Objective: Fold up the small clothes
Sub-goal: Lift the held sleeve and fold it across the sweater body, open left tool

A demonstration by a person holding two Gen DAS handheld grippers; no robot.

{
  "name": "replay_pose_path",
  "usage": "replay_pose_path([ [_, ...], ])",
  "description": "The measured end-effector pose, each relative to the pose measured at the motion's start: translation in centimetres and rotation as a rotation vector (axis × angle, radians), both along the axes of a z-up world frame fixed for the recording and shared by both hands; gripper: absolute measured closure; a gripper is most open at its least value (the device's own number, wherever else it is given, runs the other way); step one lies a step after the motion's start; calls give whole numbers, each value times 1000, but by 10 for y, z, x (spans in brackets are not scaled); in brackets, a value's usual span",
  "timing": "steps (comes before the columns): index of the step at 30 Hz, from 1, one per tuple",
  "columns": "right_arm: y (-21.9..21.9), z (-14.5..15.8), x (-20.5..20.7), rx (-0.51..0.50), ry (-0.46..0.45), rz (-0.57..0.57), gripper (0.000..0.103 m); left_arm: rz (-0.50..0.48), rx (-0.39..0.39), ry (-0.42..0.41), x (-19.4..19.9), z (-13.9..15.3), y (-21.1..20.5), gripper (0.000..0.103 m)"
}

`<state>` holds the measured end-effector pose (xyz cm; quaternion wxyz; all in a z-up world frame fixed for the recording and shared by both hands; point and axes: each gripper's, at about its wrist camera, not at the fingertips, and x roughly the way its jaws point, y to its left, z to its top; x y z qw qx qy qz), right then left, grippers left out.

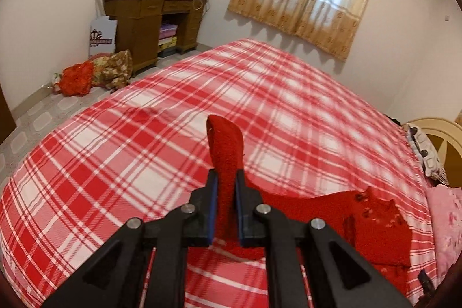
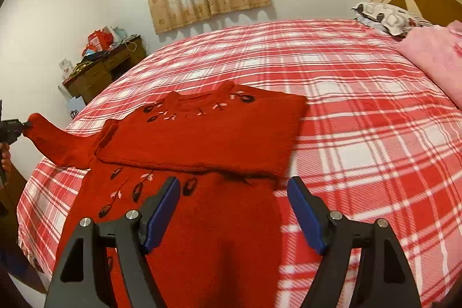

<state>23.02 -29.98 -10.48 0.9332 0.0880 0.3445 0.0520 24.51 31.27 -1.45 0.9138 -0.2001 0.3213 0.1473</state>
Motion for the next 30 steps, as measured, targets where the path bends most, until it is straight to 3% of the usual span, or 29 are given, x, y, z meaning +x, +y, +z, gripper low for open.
replay_pose_path([
  [12, -38, -15, -16, 104, -18, -76, 24, -85, -62, -56, 14, 42, -57, 92],
  [17, -47, -17, -19, 145, -30, -104, 24, -137, -45, -88, 25, 64, -84, 92],
  [30, -44, -8, -31, 131, -96, -86, 24, -267, -34, -142, 54, 93, -161, 92],
])
